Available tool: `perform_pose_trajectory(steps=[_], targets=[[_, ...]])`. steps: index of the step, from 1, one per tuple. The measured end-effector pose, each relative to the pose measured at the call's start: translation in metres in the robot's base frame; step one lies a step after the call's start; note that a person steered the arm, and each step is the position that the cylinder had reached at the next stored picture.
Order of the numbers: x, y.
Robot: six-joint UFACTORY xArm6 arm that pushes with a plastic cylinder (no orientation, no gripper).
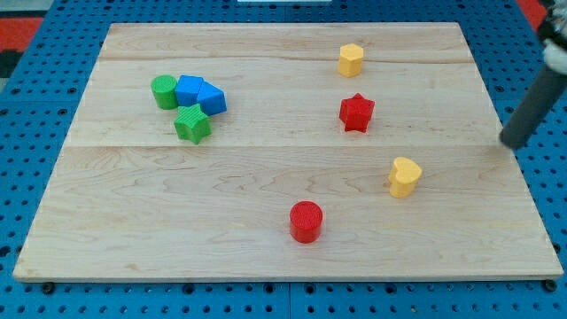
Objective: Place the yellow heart parallel to red star
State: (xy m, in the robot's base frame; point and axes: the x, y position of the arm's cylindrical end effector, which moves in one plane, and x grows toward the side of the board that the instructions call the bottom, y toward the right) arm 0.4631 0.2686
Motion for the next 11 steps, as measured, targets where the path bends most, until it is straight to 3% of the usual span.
perform_pose_trajectory(steps=[1, 3, 4, 7, 8, 10, 11], targets=[[0.063, -0.043], [0.078, -0.146], [0.035, -0.124], [-0.022, -0.084], [-0.038, -0.085], [-0.035, -0.029], [-0.05, -0.039]])
